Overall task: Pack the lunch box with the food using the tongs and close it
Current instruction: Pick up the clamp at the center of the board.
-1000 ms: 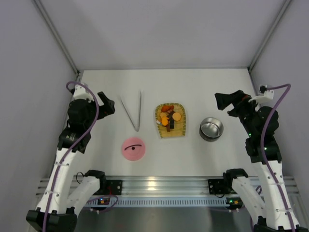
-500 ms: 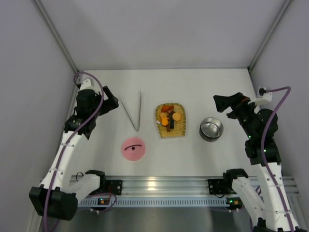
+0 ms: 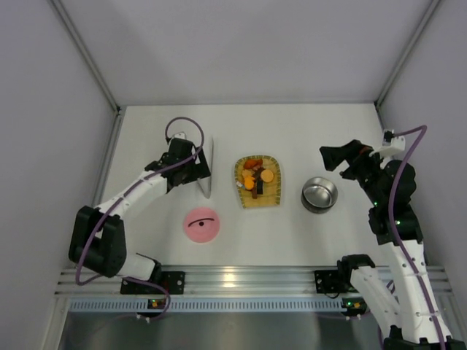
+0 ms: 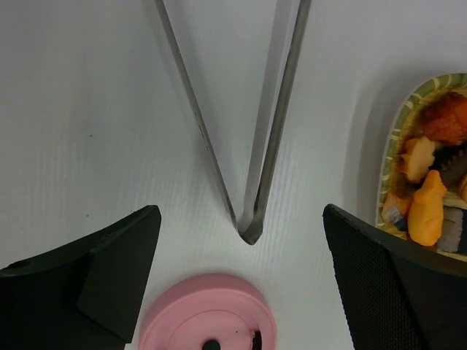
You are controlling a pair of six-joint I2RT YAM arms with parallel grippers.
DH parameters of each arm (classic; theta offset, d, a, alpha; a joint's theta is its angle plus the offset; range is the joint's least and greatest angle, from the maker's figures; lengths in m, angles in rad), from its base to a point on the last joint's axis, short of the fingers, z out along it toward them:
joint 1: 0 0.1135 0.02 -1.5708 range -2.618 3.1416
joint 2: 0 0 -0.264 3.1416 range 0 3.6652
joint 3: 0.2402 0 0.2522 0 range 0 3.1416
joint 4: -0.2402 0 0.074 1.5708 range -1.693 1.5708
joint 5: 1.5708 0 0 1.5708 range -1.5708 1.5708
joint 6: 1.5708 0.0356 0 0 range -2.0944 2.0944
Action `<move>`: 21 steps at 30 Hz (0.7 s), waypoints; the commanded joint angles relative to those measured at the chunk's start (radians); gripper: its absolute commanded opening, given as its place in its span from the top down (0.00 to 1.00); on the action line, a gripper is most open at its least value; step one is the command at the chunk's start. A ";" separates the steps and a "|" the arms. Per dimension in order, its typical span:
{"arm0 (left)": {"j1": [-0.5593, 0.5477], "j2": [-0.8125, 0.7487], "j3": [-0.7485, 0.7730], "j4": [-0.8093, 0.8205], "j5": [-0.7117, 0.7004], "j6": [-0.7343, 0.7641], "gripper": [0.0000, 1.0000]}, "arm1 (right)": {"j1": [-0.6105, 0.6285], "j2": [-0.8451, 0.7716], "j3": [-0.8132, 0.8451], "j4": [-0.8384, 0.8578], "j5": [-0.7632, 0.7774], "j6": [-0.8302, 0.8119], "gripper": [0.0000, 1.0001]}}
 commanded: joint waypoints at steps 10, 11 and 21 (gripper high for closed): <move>-0.069 0.212 0.086 0.126 -0.146 -0.029 0.02 | -0.011 -0.028 0.003 -0.029 -0.035 -0.035 0.01; -0.070 0.223 0.096 0.123 -0.153 -0.029 0.02 | -0.011 -0.028 0.003 -0.032 -0.036 -0.035 0.00; -0.075 0.382 0.198 0.105 -0.212 -0.021 0.03 | -0.011 -0.037 -0.018 -0.038 -0.041 -0.041 0.01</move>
